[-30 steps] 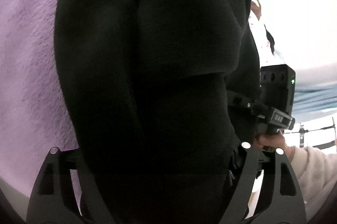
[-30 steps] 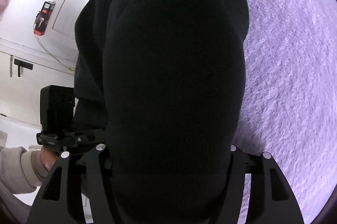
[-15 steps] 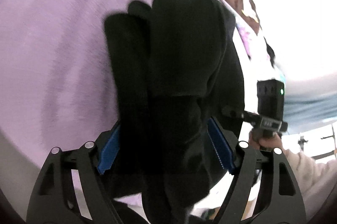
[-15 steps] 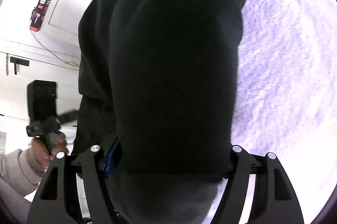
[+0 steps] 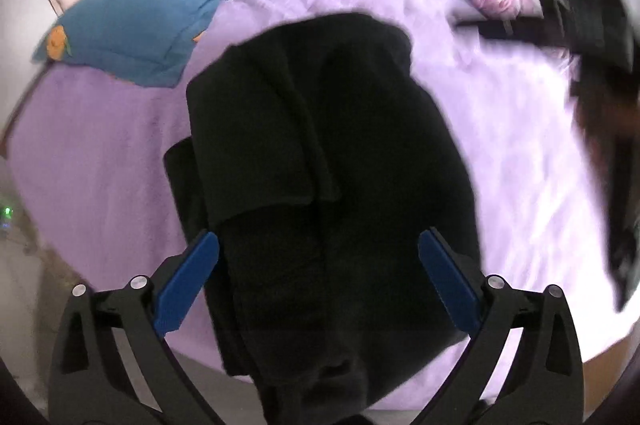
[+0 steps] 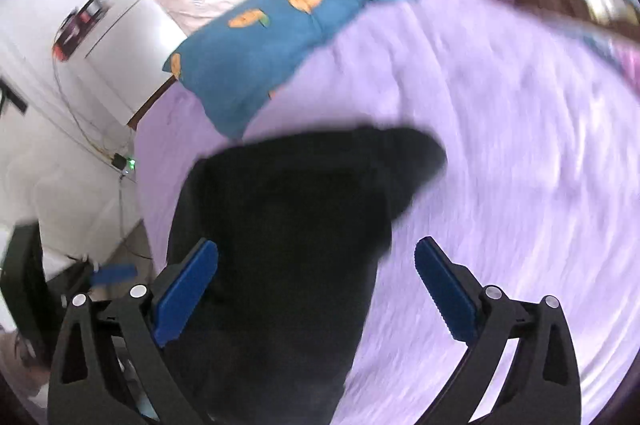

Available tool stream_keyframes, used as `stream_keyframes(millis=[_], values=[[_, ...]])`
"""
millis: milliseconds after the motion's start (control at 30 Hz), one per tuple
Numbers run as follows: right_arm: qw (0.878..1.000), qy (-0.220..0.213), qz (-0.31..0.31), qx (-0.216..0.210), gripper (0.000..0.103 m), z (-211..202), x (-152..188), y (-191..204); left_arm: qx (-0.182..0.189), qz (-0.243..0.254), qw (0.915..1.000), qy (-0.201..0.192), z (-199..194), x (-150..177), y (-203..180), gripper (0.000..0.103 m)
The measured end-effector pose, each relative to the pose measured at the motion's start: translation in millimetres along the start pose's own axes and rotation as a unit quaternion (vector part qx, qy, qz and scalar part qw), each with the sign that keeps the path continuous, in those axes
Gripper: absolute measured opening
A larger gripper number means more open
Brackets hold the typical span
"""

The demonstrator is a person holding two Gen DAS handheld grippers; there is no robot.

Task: Fold large clothes
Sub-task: 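Open both grippers to release the bundle onto the purple bed, then press both open grippers onto the folded black jacket to square it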

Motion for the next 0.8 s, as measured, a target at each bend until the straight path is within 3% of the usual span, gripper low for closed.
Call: stream_keyframes(millis=[100, 267, 433, 600, 800], values=[[1.0, 0.007, -0.012, 0.015, 0.098, 13, -35, 26, -0.023, 0.012, 0.9997, -0.003, 8, 16, -6, 0.097], [0.998, 0.055, -0.004, 0.033, 0.098, 59, -75, 45, -0.018, 0.028, 0.9985, 0.044, 40, 39, -18, 0.097], [0.991, 0.11, 0.018, 0.068, 0.098, 113, -91, 48, -0.07, 0.095, 0.9928, 0.024, 57, 66, -19, 0.097], [0.981, 0.169, 0.017, 0.097, 0.098, 179, -81, 33, -0.037, 0.073, 0.9966, 0.003, 66, 77, 3, 0.098], [0.977, 0.179, 0.012, 0.113, 0.099, 216, -86, 21, -0.011, 0.069, 0.9971, -0.031, 75, 80, 20, 0.098]])
Point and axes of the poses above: each gripper's, at about its wrist camera, not at the fingertips, and z roughly the way its jaws point, y to its left, x to its underside, the point moved 3 cm from there along z, roughly the way its jaws point, and after that the axes turned 10 degrees about y, right-handed, at the moved point
